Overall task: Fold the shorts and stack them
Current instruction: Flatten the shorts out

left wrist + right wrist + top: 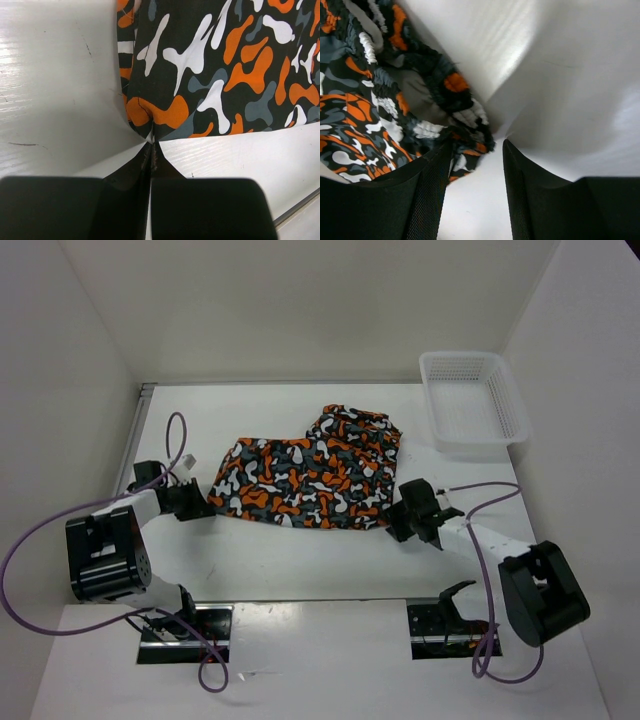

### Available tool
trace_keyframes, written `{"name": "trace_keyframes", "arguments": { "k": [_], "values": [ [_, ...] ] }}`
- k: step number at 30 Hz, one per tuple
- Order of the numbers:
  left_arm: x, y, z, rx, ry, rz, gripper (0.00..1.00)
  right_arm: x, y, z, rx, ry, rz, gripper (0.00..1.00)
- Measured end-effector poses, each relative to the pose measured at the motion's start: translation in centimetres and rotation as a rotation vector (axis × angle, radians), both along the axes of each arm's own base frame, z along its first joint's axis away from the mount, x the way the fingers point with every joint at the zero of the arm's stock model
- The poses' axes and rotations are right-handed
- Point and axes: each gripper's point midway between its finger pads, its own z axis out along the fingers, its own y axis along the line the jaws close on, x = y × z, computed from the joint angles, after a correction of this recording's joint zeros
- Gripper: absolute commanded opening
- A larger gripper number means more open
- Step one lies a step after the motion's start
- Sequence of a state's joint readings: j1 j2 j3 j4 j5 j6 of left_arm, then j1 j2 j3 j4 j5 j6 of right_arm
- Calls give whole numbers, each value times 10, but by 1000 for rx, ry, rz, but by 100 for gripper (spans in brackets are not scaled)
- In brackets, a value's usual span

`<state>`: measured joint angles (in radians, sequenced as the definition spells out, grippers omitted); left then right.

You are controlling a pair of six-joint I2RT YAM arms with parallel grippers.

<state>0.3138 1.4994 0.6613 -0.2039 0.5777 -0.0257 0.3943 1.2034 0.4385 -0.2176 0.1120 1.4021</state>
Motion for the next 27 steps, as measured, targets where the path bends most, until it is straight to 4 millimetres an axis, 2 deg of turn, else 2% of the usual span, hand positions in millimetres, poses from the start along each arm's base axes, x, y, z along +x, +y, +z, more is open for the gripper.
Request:
{"name": "trace_keyframes", "arguments": {
  "k": [8,9,10,12,13,16,19,22,25,27],
  "values": [
    [1,1,6,7,-17,1,0,25,15,2,33,-33,13,52],
    [1,1,6,8,-18,1,0,27,15,2,33,-35,13,49],
    [2,1,7,8,-19,1,0,28,15,2,29,-38,14,36],
    [1,1,8,9,-20,1,0,29,11,-1,1,-35,11,24],
    [1,1,9,9,-20,1,0,29,9,-2,-16,-30,12,15],
    [0,0,13,9,-19,1,0,36,2,6,-76,-41,13,5],
    [7,3,27,15,-38,1,0,51,-1,34,-121,-114,32,1],
    [28,9,58,31,-101,-2,0,68,1,85,-143,-234,70,0],
    [63,18,116,69,-259,-11,0,85,6,152,-153,-384,117,0],
    [85,22,167,101,-395,-21,0,90,8,197,-163,-478,153,0]
  ]
}}
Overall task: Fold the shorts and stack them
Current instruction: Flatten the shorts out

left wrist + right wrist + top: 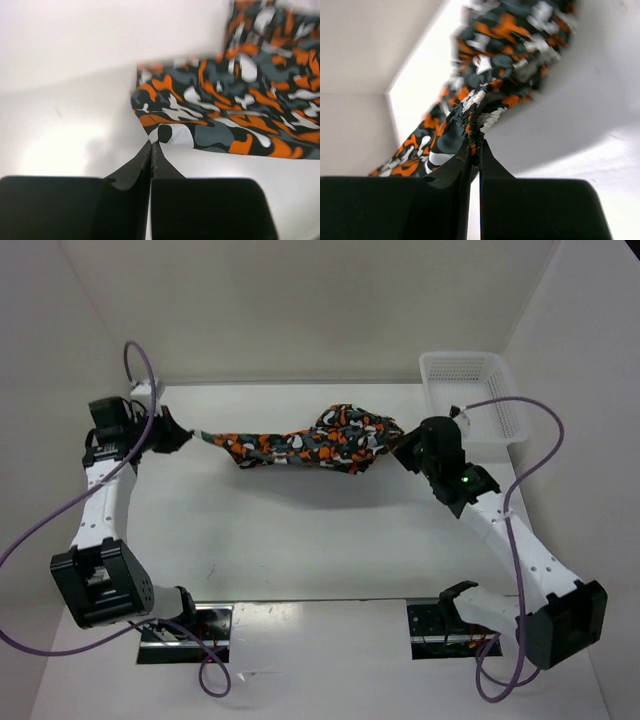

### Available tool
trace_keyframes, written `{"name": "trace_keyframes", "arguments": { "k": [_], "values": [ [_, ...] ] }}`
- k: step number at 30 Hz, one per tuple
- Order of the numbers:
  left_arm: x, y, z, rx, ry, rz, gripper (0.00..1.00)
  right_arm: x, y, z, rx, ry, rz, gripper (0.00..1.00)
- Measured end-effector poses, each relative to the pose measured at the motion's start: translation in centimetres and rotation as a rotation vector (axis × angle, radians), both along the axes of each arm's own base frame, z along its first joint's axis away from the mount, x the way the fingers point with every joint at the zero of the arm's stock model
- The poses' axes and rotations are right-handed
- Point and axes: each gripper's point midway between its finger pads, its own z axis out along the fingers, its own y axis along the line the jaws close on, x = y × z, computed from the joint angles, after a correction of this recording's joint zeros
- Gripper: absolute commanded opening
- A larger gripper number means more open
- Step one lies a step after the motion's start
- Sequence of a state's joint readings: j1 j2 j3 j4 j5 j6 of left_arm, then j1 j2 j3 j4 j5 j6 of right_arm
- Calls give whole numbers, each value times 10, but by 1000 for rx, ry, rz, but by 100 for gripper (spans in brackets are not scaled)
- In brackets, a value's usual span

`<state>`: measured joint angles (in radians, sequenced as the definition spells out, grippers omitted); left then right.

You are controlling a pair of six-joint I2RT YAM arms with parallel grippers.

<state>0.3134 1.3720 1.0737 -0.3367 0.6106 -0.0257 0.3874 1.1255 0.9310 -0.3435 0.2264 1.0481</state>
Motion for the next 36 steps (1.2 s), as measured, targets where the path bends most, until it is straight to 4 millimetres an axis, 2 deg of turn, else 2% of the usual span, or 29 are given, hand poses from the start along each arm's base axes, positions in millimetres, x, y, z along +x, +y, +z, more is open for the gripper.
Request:
{"name": "trace_keyframes", "arguments": {
  "k": [4,5,8,11,14,17,20,23,25,26,28,30,32,34,36],
  "values": [
    [22,2,103,68,-266,-27,0,-8,-2,77,-28,-147,75,0],
    [23,1,131,88,-341,-37,0,-13,-2,93,-37,-175,94,0],
    [15,-2,197,137,-515,-57,0,-30,-4,142,-58,-268,153,0],
    [-6,-1,261,198,-684,-64,0,-53,-5,188,-86,-353,221,0],
    [-37,-1,325,282,-850,-47,0,-79,-8,241,-117,-453,286,0],
    [-68,-13,381,351,-997,-51,0,-106,-13,284,-143,-549,331,0],
    [-102,-28,428,410,-1129,-65,0,-130,-18,314,-167,-613,366,0],
    [-127,-40,457,450,-1216,-75,0,-149,-22,329,-184,-657,392,0],
    [-139,-47,464,466,-1251,-89,0,-154,-22,324,-195,-646,408,0],
    [-141,-49,460,467,-1253,-99,0,-153,-21,316,-199,-631,417,0],
    [-133,-49,438,445,-1212,-127,0,-147,-16,289,-203,-568,444,0],
    [-110,-44,395,390,-1115,-153,0,-139,-8,253,-205,-479,479,0],
    [-79,-35,337,301,-952,-166,0,-128,1,218,-201,-387,516,0],
    [-52,-25,285,217,-792,-166,0,-117,10,192,-190,-309,550,0],
    [-30,-16,242,144,-647,-155,0,-102,21,177,-181,-263,579,0]
  ]
}}
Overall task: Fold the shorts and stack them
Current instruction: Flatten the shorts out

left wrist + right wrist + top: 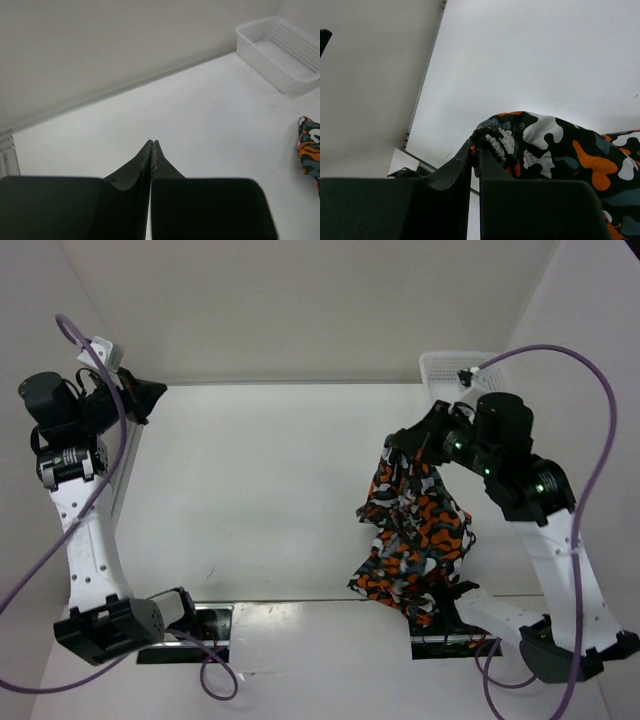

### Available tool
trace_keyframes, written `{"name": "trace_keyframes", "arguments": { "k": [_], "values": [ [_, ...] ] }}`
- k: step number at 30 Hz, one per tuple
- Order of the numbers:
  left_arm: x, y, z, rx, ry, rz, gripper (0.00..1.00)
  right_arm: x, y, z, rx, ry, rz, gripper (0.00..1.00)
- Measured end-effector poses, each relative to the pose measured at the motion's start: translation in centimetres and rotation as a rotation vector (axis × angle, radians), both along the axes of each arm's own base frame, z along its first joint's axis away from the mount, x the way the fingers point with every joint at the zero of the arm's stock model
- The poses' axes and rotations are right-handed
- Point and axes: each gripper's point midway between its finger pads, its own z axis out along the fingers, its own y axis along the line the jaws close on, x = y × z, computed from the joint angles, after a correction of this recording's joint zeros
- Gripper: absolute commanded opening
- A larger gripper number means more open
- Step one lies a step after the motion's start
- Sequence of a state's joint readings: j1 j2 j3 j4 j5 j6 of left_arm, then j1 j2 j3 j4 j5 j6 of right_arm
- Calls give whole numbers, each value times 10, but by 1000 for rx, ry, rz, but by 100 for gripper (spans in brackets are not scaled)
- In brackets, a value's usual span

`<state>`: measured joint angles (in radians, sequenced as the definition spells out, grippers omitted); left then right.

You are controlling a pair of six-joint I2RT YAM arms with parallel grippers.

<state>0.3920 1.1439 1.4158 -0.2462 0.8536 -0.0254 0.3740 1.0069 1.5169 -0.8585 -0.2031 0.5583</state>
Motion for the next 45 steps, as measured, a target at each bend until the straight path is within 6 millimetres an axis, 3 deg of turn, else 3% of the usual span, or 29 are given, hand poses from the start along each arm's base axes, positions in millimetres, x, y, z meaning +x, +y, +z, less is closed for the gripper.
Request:
{"name": "trace_keyframes", "arguments": {
  "k": [2,5,8,11,14,17,19,21,24,25,27,30,32,37,38,41,42,45],
  "values": [
    [11,4,-24,-38,90,-1,0,18,10,-11,-10,36,13,0],
    [15,5,-38,-61,144,-8,0,44,30,-15,-25,68,46,0],
    [15,5,-36,-70,166,-12,0,71,64,8,-32,19,99,0],
    [18,6,-24,-66,157,-12,0,82,96,50,3,-83,159,0],
    [20,7,-7,-58,139,-10,0,79,118,96,49,-191,210,0],
    [21,10,6,-49,117,-5,0,60,134,137,95,-285,267,0],
    [21,11,6,-50,121,-2,1,48,136,151,115,-322,291,0],
    [21,12,4,-53,128,0,2,38,133,151,125,-335,299,0],
    [23,12,-1,-59,142,-1,6,25,118,119,99,-281,280,0],
    [23,12,-6,-63,151,-1,8,21,112,99,79,-242,267,0],
    [25,13,-17,-73,176,-1,20,11,100,59,58,-171,243,0],
    [25,12,-48,-99,244,-4,42,-3,83,-16,33,-16,207,0],
    [23,8,-78,-122,305,-8,48,-5,78,-62,29,81,177,0],
    [-11,-25,-194,-180,577,-31,51,-8,71,-191,-59,378,91,0],
    [-22,-35,-218,-180,639,-38,58,-9,68,-210,-83,428,67,0],
    [-60,-54,-275,-157,782,-40,72,-8,62,-245,-130,518,16,0],
    [-73,-57,-290,-149,823,-30,79,-6,62,-249,-135,526,4,0],
    [-103,-57,-329,-114,917,20,87,2,62,-246,-119,505,-16,0]
  ]
}}
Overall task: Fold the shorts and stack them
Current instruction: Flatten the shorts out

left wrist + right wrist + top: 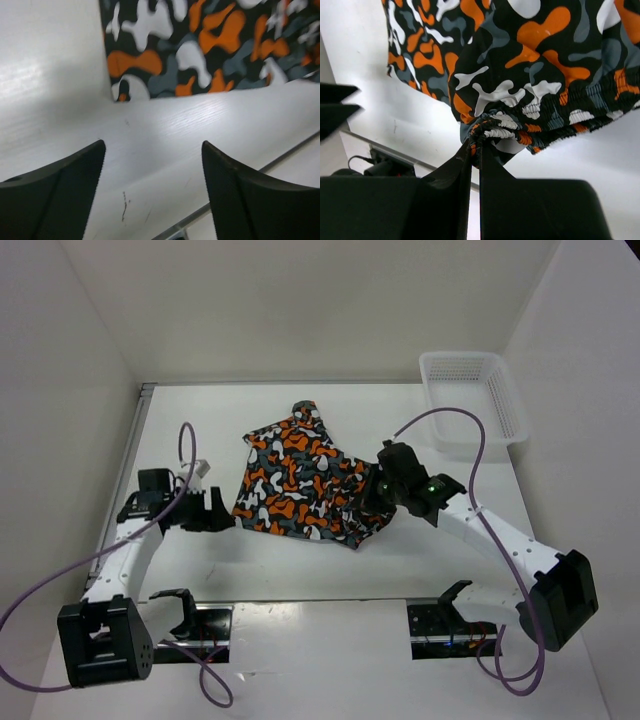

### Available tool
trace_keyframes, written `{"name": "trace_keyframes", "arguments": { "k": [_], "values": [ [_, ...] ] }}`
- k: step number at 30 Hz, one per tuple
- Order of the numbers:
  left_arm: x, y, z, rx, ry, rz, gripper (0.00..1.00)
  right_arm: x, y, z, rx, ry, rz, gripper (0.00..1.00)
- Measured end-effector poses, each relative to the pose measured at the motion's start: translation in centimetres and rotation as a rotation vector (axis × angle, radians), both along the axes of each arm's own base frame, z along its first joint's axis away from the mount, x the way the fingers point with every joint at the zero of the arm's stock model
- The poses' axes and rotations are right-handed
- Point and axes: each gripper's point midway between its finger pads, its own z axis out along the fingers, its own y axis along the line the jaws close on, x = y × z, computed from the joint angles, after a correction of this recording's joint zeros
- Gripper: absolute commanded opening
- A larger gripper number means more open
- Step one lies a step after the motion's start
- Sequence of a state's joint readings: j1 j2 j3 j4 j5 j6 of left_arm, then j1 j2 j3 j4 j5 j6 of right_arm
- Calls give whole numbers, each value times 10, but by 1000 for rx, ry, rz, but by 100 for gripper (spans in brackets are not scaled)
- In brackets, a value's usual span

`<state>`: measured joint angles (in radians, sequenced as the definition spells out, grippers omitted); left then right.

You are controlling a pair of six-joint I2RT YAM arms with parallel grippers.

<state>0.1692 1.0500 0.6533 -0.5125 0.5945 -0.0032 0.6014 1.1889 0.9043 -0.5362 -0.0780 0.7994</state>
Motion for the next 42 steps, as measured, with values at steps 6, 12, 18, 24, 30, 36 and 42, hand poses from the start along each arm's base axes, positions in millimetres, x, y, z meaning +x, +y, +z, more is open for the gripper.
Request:
{"name": "trace_keyframes", "arguments": {
  "k": [6,12,18,24,30,36,42],
  "values": [
    [-29,-2,-55,99,85,-13,94,8,4,6,23,-34,-12,0],
    [-8,-1,-73,123,67,-18,95,10,3,8,31,-46,-20,0],
    [23,-12,-77,131,-24,-61,86,7,-1,11,45,-61,-32,0],
    [52,-36,-78,130,-109,-142,64,8,-3,15,49,-72,-41,0],
    [45,-33,-76,150,-86,-136,85,10,-5,17,53,-78,-52,0],
    [18,-13,-49,244,-77,-67,86,10,-6,17,54,-79,-54,0],
    [-8,-18,-80,208,-62,-98,81,11,-7,17,54,-78,-56,0]
  ]
}}
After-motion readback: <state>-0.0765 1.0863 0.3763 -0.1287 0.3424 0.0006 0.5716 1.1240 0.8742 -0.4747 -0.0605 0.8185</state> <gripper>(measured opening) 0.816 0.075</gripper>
